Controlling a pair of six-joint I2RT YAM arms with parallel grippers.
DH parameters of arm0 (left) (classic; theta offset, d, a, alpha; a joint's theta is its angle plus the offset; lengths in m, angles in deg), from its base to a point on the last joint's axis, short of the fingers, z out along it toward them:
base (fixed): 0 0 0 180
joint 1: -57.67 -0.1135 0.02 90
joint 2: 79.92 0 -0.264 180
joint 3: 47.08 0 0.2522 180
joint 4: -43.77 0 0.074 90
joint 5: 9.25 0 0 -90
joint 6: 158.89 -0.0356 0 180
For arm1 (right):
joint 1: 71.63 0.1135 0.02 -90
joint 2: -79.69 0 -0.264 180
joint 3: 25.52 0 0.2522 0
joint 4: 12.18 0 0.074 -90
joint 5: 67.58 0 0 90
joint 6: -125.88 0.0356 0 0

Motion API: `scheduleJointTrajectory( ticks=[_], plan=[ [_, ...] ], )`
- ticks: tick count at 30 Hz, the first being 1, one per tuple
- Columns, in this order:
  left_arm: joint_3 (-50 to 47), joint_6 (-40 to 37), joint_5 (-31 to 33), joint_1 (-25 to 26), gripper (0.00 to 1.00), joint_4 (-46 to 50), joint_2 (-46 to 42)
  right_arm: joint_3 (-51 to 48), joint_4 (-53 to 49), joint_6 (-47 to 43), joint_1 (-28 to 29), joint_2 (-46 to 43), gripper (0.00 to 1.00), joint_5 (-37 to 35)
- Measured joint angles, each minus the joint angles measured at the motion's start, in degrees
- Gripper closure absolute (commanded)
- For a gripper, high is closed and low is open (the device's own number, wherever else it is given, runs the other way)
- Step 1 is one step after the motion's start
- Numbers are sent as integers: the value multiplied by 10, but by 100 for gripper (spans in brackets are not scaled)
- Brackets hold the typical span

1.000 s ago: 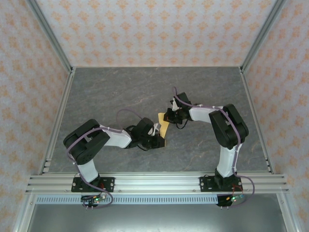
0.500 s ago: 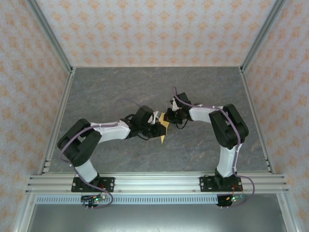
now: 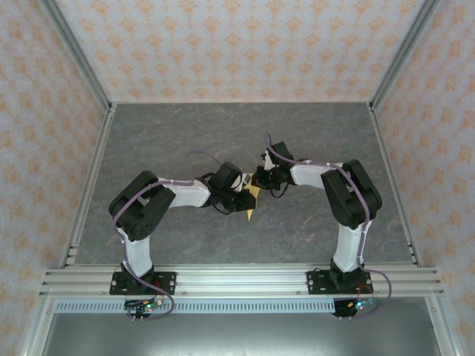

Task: Fold a paper plane with a square sheet of paper (fold left side to right side)
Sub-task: Fold the wing for the fifth time at the center of the table.

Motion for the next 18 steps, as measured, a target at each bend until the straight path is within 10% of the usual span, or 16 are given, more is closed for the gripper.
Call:
scheduleJointTrajectory(
  ticks=[18],
  plan=[
    [-11,-56,30,18,85,19,-13,10,-16,-4,1,3,100,-4]
  ],
)
